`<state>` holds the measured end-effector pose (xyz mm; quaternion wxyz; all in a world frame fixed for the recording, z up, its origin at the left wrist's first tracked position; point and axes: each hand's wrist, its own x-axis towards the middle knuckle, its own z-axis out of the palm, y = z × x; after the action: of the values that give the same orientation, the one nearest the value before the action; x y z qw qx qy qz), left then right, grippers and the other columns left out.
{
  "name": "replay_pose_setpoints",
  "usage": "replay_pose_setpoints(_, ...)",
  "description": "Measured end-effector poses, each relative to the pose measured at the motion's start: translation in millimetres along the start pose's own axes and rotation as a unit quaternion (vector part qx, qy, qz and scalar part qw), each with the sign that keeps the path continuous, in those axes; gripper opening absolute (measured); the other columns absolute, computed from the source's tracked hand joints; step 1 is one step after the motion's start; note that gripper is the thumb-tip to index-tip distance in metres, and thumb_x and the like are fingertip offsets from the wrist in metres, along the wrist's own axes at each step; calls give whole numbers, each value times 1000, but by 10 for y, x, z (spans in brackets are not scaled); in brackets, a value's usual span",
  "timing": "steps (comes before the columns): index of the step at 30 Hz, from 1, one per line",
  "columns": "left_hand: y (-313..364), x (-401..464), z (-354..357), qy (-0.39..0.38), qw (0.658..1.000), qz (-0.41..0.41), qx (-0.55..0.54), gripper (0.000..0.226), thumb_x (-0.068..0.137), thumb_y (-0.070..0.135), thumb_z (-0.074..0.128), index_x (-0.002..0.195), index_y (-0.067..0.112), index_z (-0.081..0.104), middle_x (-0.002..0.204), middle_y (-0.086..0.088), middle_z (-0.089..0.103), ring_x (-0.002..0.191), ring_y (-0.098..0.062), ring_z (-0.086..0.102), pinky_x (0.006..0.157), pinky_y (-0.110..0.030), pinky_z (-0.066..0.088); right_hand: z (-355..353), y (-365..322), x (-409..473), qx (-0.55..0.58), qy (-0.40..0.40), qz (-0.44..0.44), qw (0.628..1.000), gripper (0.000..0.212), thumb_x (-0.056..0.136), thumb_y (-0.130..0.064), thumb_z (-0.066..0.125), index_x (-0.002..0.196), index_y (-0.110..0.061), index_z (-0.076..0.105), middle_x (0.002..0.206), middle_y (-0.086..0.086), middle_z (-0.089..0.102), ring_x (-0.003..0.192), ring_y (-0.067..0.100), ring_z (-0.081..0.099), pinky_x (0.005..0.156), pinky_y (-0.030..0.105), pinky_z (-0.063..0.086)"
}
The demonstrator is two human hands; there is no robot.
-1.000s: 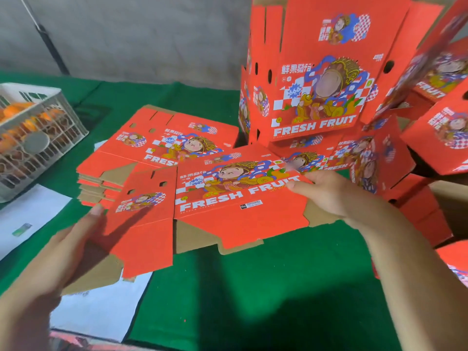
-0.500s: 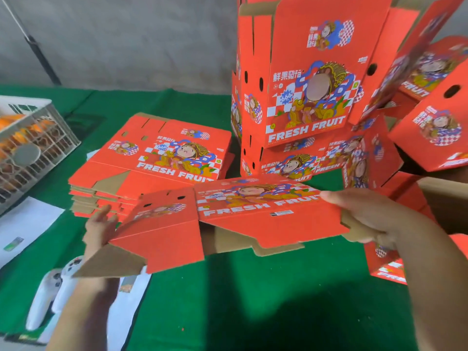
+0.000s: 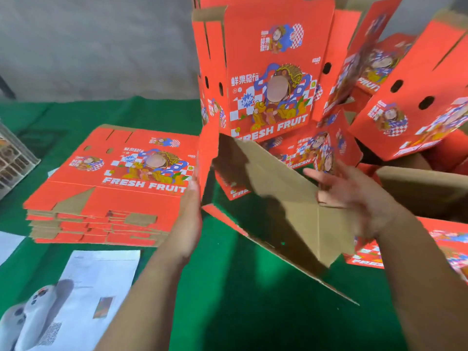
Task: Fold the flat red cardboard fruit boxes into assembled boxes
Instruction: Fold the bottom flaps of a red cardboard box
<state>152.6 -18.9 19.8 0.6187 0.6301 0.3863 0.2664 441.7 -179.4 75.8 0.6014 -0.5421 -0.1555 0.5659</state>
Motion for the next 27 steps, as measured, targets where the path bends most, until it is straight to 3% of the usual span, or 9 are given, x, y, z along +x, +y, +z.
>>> replay_pose_setpoints(4,-42,29,17,35,998,-33,-52,103,76,92,28,157,29,43,160,0,46,147,-16,42,126,-48,28,-9,116,20,95,60,-33,993,49,90,-56,67,130,-29,72,120,9,75,102,28,77,91,46,57)
replay_pose_setpoints(6,-2,137,25,54,995,-85,-16,106,64,103,21,133,38,69,127,0,68,114,-13,60,103,-41,47,10,68,-11,127,53,-88,987,39,96,-50,64,124,-25,77,122,10,73,105,25,76,88,45,60)
replay_pose_setpoints(8,-5,167,-16,21,994,-110,13,97,57,108,12,95,50,80,89,8,77,82,-11,61,77,-33,43,35,-61,7,102,72,-147,981,33,103,-36,58,125,-20,76,107,-3,79,95,2,75,89,33,60)
replay_pose_setpoints(11,-46,241,-16,-13,989,-138,43,99,43,115,13,93,58,76,93,17,80,85,-10,74,84,-36,45,-70,-187,214,28,218,-220,951,42,107,-10,51,149,-5,52,105,-6,75,79,-32,51,90,1,40)
replay_pose_setpoints(15,-59,310,85,-8,988,-151,-18,85,74,92,43,132,34,63,118,3,74,117,-34,67,107,-56,46,-140,114,330,-119,205,-221,946,54,100,-3,63,148,-21,45,124,-5,63,99,-5,67,84,15,54)
replay_pose_setpoints(18,-114,316,126,79,993,15,-85,39,85,57,62,121,43,53,110,-1,66,91,-24,62,62,-42,51,-226,255,422,-6,298,-265,917,46,96,2,67,128,-22,44,106,2,59,72,11,66,59,27,53)
replay_pose_setpoints(21,-88,301,114,86,987,133,-41,26,100,28,49,120,44,51,111,-12,58,69,-16,61,51,-32,54,-317,306,470,-9,365,-343,865,40,97,-1,67,113,-23,38,109,6,51,91,20,57,77,37,49)
replay_pose_setpoints(24,-136,380,63,102,969,201,101,48,101,3,39,127,44,41,123,-32,48,103,-46,60,83,-53,58,-325,388,411,-101,335,-430,832,34,98,-10,63,111,-27,38,110,5,46,96,13,52,84,34,43)
replay_pose_setpoints(27,-140,326,138,137,930,255,225,55,93,-9,38,125,33,53,138,-17,41,144,-18,35,100,-15,43,-403,439,378,-228,369,-477,765,27,100,-24,56,125,-24,45,122,12,42,111,17,45,96,29,40)
